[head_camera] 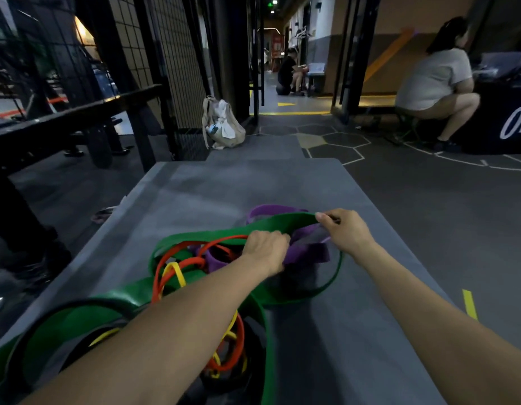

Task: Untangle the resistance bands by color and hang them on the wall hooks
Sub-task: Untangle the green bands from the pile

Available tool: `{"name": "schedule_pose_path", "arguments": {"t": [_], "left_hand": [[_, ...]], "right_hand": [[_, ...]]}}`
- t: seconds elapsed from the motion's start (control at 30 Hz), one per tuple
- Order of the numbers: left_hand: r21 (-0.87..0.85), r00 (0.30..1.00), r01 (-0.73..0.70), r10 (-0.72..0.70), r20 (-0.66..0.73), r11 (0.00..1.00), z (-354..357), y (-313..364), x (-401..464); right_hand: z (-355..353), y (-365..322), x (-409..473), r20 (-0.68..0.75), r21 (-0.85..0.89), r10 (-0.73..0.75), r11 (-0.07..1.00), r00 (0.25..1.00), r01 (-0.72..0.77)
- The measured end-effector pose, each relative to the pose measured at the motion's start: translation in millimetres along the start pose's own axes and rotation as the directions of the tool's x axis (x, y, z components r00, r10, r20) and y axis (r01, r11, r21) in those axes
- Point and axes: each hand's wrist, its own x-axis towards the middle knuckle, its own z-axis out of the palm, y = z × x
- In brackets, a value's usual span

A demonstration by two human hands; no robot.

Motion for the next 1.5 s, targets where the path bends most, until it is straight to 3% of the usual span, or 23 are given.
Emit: {"name": "schedule_pose_path", "arguments": {"t": [0.33,0.5,0.63,0.7,0.8,0.9,1.1,1.2,1.4,1.5], "left_hand": [[0.013,0.979,0.064,-0.065,0.193,0.998,6.8,-1.1,22.8],[-0.085,0.982,0.041,-0.025,0.188,0.996,2.9,-2.7,19.2],[-0.258,0.992,0.042,-0.008,0.130,0.965,-20.3,-17.6,0.1],[-0.429,0.996,0.064,-0.030,0.086,0.901,-41.2,-31.8,-9.4],[-0.737,0.998,0.052,-0.070,0.007,0.674,-76.5,-59.5,-26.9],[-0.869,0.986,0.030,-0.157,-0.055,0.494,-105.7,-90.8,-50.4],[-0.959,0.901,-0.088,-0.388,-0.191,0.268,-145.8,-131.5,-88.7],[-0.964,0.874,-0.140,-0.429,-0.227,0.225,-159.2,-144.5,-104.5],[-0.956,0.823,-0.293,-0.513,-0.244,-0.016,-180.8,-156.3,-126.2],[-0.936,0.822,-0.346,-0.501,-0.271,-0.062,-192.9,-156.7,-133.1]], "right_hand": [[6.3,9.1,6.8,-0.008,0.017,0.006,1.000,1.000,-0.006],[7.6,13.3,7.3,-0.001,0.018,0.019,1.000,1.000,-0.019],[0.5,10.5,4.8,-0.031,0.043,0.024,0.999,0.999,-0.023],[-3.5,0.7,1.5,-0.051,0.092,0.030,0.995,0.998,-0.025],[-8.7,-18.2,-3.8,-0.072,0.148,0.048,0.988,0.996,-0.037],[-8.9,-32.9,-12.1,-0.038,0.128,0.101,0.987,0.994,-0.096],[7.1,-52.9,-29.0,0.040,-0.201,0.174,0.966,0.984,-0.163],[19.4,-63.4,-38.6,0.026,-0.316,0.199,0.931,0.980,-0.181],[28.3,-69.0,-53.1,-0.027,-0.548,0.166,0.822,0.986,-0.154],[26.8,-72.8,-60.4,0.057,-0.651,0.186,0.752,0.981,-0.105]]}}
